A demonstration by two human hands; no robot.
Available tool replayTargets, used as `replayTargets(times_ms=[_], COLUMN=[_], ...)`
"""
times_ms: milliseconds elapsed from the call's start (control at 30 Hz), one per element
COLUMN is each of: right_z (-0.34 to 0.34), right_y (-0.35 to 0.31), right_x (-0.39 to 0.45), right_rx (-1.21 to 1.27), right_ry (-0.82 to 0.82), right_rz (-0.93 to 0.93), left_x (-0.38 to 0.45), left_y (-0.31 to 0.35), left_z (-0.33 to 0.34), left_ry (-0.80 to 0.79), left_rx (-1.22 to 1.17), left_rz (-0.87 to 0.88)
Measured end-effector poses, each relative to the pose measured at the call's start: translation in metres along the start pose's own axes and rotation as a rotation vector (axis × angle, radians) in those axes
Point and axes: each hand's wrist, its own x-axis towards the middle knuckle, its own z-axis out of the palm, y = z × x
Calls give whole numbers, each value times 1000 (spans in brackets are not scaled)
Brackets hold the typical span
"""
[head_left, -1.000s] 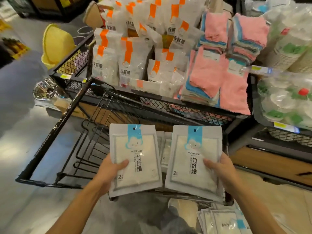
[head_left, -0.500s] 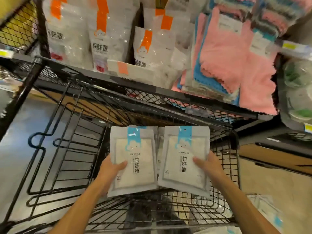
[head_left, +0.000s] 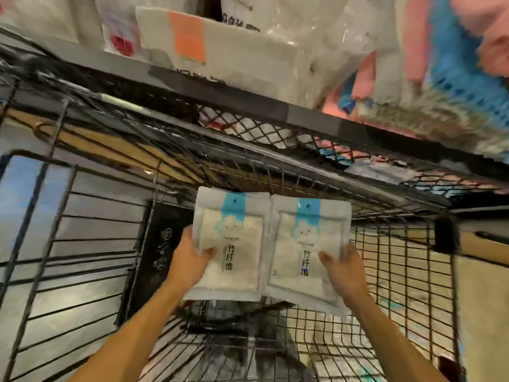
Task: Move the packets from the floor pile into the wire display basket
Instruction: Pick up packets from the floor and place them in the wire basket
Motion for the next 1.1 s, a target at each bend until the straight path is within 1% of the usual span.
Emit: replayTargets(times_ms=[133, 167, 267, 300, 367, 467, 533, 633, 800, 867, 967, 1100], right_z=[14, 15, 19, 20, 21, 18, 12, -4, -37, -52, -73, -105], right_y=[4, 7, 13, 14, 15, 10, 2, -11, -37, -50, -72, -99], right_x=[4, 5, 4, 5, 6, 5, 1, -13, -44, -57, -79, -109], right_rx=[-91, -100, -219, -306, -541, -789, -868, -941, -994, -1012, -975, -941], right_ry=[99, 110, 134, 161, 217, 212, 186, 162, 162, 172, 187, 206], right_rz=[-91, -105, -110, -137, -208, -261, -271, -346, -456, -496, -558, -618], left_x=[6, 8, 12, 14, 15, 11, 3, -13, -56, -74, -104, -154], left_y=[-14, -20, -33, -36, -35, -22, -7, 17, 60, 78, 105, 140], left_z=[18, 21, 30, 33, 36, 33, 26, 14, -3, -10, -21, -35], left_ry=[87, 99, 136, 127, 117, 143, 169, 191, 257, 253, 287, 376], left_rx=[180, 292, 796, 906, 1016, 1100, 1112, 1100, 1050, 1070, 1091, 1036], left_rz=[91, 129, 262, 266, 281, 353, 395, 447, 490, 488, 527, 561])
